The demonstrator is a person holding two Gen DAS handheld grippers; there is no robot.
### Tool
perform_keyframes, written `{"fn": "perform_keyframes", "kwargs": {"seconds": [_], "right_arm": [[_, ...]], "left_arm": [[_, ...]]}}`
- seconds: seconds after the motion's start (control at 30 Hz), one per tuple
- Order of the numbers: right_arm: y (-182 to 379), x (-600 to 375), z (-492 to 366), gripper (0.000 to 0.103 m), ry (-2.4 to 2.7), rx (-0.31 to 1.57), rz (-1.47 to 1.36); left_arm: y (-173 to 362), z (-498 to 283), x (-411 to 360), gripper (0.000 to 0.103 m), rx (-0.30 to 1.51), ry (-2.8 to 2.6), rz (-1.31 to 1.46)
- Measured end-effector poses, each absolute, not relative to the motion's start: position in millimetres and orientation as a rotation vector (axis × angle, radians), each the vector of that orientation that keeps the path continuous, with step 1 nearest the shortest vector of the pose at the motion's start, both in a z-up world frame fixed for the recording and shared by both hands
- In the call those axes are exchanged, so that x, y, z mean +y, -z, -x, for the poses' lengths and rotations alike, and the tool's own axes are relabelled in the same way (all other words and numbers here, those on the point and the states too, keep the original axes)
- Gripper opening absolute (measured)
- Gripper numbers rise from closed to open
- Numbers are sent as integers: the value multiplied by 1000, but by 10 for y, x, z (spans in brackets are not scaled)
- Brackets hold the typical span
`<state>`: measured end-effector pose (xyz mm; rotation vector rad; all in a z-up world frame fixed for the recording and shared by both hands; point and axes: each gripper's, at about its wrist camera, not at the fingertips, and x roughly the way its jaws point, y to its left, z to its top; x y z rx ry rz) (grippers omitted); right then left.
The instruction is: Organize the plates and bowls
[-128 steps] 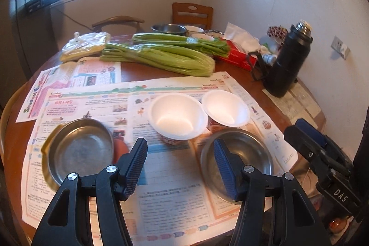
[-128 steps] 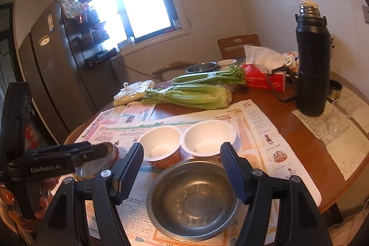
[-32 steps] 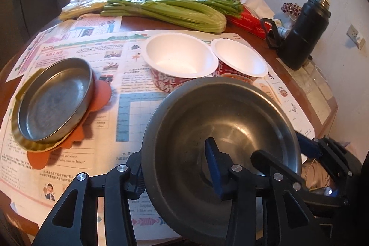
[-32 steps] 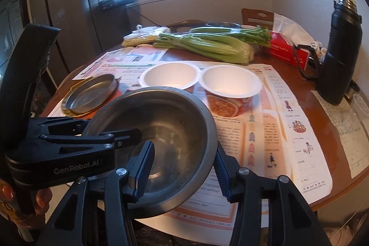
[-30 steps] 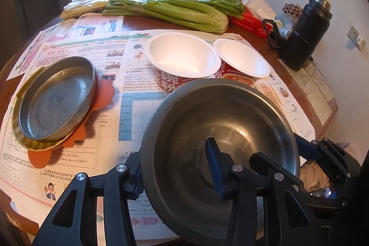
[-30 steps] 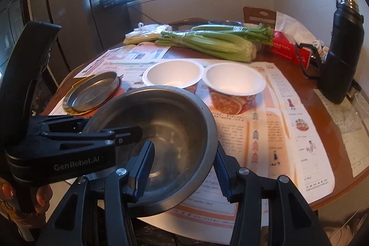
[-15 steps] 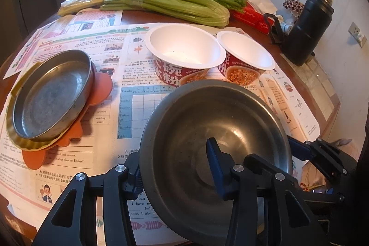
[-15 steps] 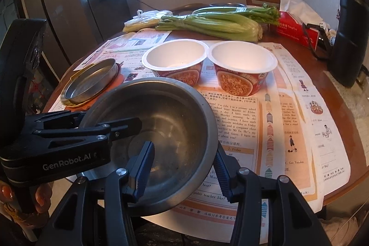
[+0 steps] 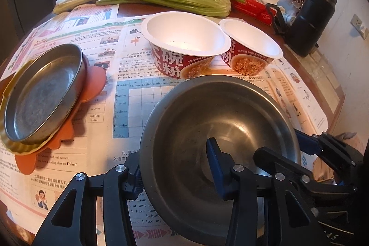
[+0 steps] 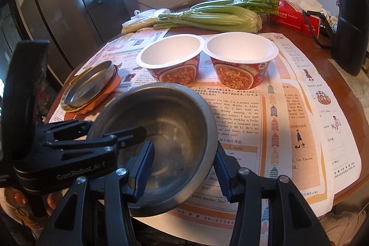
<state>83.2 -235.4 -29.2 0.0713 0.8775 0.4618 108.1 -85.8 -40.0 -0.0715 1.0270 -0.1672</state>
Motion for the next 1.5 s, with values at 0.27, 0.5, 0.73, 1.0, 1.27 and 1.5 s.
{"fn": "perform_keyframes", "kwargs": {"seconds": [0.27, 0.5, 0.73, 1.0, 1.27, 1.5], "right_arm": [[293, -2407, -844, 51, -477, 863, -111], [314, -2445, -871, 51, -478, 868, -154], [252, -2500, -854, 51, -468, 842, -163], [219, -2538, -859, 51, -441, 828, -169], [165, -2558, -827, 51, -424, 803, -165], [50, -2619, -774, 51, -420, 752, -175]], "left_arm": [[405, -1086, -877, 48, 1037, 163, 62], [381, -1080, -894, 50, 1046, 153, 57], [289, -1042, -853, 50, 1025, 146, 63], [264, -1029, -868, 61, 1017, 139, 56], [77, -938, -838, 67, 957, 107, 29], [-116, -840, -835, 69, 877, 90, -17]]}}
